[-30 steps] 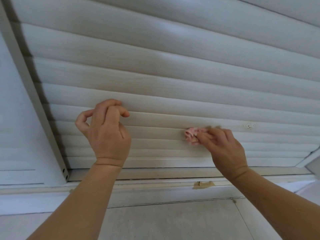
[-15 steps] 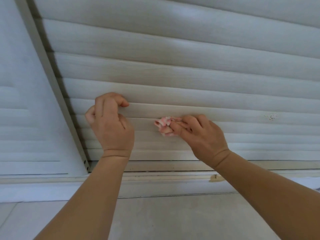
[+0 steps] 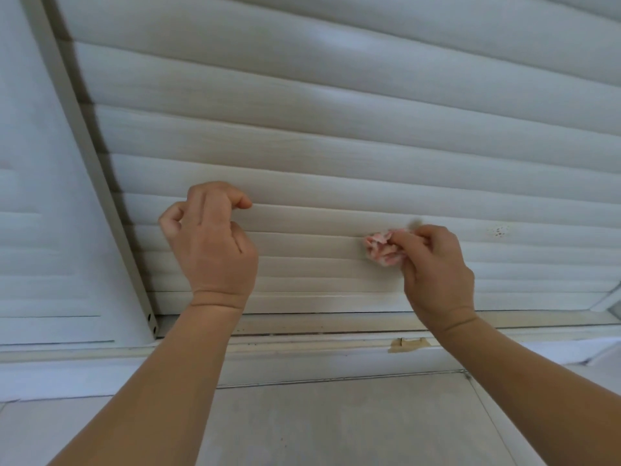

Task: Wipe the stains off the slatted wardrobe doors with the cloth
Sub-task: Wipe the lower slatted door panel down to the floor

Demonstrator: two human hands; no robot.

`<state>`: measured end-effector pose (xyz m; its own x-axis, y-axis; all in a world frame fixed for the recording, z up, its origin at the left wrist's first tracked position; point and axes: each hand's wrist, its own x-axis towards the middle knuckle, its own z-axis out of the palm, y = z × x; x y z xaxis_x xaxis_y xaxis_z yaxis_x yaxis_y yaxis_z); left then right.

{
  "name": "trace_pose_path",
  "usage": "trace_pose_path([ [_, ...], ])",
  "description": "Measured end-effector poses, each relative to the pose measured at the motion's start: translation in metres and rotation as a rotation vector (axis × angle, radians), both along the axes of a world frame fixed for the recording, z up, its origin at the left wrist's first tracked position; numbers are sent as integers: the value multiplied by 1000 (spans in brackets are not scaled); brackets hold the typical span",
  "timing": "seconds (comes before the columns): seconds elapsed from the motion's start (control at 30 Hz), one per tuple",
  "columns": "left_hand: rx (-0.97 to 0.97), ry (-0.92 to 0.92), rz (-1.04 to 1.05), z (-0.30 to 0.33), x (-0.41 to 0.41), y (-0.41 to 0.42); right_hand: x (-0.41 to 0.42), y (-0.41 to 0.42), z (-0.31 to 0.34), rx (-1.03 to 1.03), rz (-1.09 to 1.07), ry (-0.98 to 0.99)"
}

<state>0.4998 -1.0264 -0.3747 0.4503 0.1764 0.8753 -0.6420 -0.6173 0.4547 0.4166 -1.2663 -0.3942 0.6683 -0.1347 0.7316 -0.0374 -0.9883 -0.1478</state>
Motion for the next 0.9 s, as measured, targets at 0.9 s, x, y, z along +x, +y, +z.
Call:
trace_pose_path([
  [0.9, 143, 3, -170, 3, -21, -61, -18, -38, -38, 283, 63, 110],
])
